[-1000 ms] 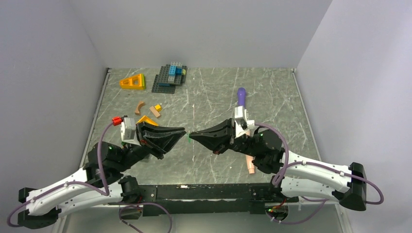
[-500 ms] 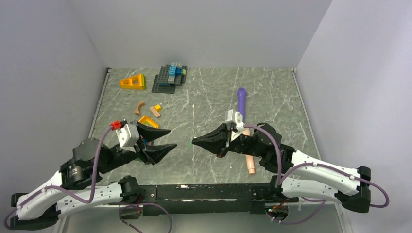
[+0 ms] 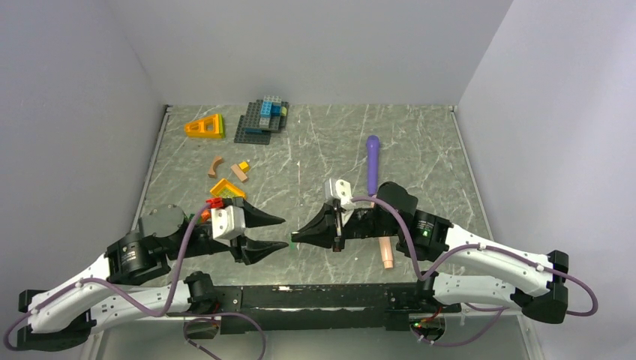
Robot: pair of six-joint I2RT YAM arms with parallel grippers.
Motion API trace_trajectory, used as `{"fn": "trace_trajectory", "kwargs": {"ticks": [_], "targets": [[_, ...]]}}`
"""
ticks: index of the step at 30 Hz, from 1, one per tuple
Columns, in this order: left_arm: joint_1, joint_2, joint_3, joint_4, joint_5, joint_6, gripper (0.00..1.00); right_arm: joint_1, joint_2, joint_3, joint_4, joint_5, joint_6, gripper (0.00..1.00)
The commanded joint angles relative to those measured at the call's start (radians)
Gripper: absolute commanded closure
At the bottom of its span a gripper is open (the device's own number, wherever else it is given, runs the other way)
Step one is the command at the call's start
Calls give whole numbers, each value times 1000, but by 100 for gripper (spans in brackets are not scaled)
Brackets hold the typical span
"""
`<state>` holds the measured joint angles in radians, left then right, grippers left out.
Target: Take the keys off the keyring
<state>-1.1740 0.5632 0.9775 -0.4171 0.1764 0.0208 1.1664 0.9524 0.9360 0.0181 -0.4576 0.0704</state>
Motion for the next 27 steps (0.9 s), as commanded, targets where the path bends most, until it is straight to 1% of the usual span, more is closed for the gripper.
{"fn": "trace_trajectory", "kwargs": {"ticks": [1,8,16,24,27], "targets": [[2,35,60,32,87,29,47,4,-9,49,-14,-41,-16,100],[2,78,73,21,101,27,59,4,-37,35,-10,-40,-12,100],[2,90,78,7,92,25,65,6,-52,31,-4,-44,-12,100],[2,113,77,3,94,21,79,4,-57,29,8,-54,-7,100],[2,118,76,7,98,21,82,6,-56,27,14,-60,-3,100]]}}
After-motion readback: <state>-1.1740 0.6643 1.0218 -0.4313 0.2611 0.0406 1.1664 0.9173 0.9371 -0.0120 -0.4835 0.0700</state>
